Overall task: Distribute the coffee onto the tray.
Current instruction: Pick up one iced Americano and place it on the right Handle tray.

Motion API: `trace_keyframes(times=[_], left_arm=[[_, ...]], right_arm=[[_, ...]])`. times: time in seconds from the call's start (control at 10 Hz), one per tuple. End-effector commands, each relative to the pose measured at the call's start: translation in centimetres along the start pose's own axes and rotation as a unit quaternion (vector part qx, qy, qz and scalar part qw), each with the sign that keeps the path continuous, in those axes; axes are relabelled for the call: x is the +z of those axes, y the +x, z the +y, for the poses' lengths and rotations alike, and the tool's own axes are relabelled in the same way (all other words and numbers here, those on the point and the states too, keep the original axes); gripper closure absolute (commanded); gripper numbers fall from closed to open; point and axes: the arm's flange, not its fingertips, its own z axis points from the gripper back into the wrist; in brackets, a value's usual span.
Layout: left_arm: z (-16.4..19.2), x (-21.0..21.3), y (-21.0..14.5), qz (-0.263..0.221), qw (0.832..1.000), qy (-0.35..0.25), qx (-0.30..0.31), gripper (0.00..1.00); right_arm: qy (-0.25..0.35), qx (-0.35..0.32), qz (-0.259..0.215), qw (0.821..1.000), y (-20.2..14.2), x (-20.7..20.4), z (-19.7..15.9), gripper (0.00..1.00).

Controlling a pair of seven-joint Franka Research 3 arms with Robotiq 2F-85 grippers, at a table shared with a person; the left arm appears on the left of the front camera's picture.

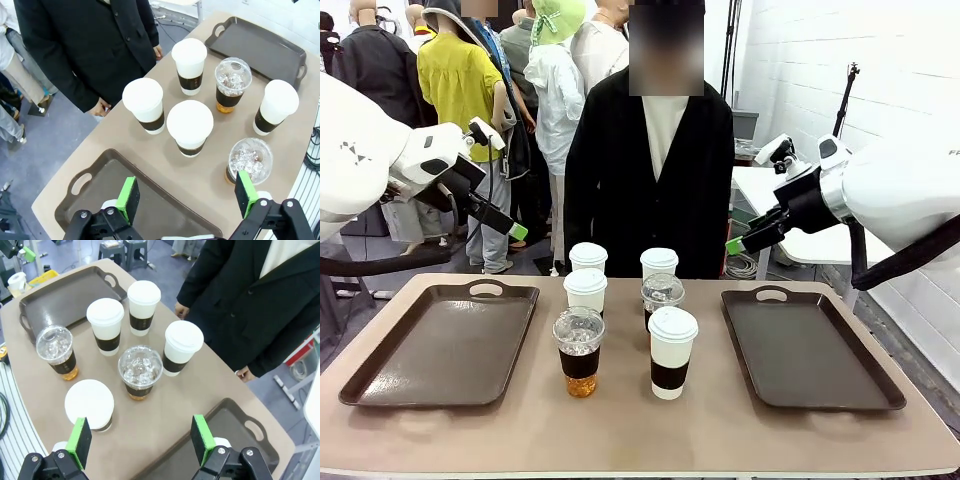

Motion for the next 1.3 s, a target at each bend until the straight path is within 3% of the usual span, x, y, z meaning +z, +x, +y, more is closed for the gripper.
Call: trace_keyframes(times=[0.0, 1.2], left_arm=[[0.12, 0.10, -0.06, 0.000, 1.000, -0.003, 0.002, 0.00], [0.12, 0.10, -0.06, 0.000, 1.000, -0.003, 0.002, 0.00]], right_arm=[[0.004, -0.001, -0.001, 1.000, -0.07, 0.00, 0.04, 0.00], [0.004, -0.001, -0.001, 1.000, -0.07, 0.00, 0.04, 0.00]])
